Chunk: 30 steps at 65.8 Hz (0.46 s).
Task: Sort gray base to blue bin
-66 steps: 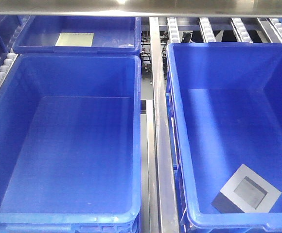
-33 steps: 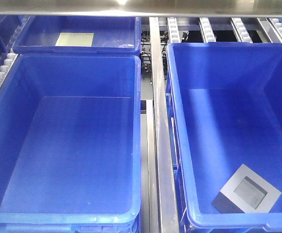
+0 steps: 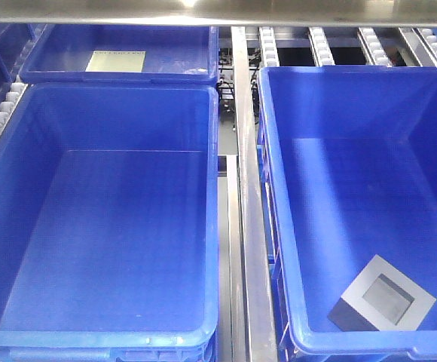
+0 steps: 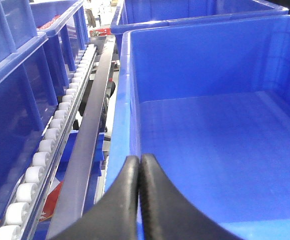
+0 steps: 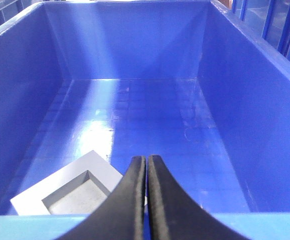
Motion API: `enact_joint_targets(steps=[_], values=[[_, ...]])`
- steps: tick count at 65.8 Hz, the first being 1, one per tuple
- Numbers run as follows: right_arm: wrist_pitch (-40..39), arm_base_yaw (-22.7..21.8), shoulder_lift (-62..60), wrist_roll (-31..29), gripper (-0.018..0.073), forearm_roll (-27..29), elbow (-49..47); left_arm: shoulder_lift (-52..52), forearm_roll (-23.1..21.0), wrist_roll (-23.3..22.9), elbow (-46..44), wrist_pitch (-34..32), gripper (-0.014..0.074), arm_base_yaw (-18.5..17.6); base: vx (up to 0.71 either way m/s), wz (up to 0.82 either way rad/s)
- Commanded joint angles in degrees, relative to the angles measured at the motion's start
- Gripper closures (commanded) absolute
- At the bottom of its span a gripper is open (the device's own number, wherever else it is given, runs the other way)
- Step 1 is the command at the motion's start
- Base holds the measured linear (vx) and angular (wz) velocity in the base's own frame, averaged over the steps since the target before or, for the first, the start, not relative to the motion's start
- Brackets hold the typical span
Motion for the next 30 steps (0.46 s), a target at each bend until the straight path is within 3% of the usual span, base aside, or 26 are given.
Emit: enact_joint_targets(steps=[1,30], values=[[-3.24,-0.15,1.03,-0.65,0.0564,-0.43,0.11,-0.77,-0.35,-0.13,-1.15,-4.61,0.0594,0.13,0.00,0.00],[-3.24,-0.15,1.03,-0.65,0.0564,-0.43,0.11,-0.77,-0.35,-0.13,-1.15,-4.61,0.0594,0.13,0.00,0.00]])
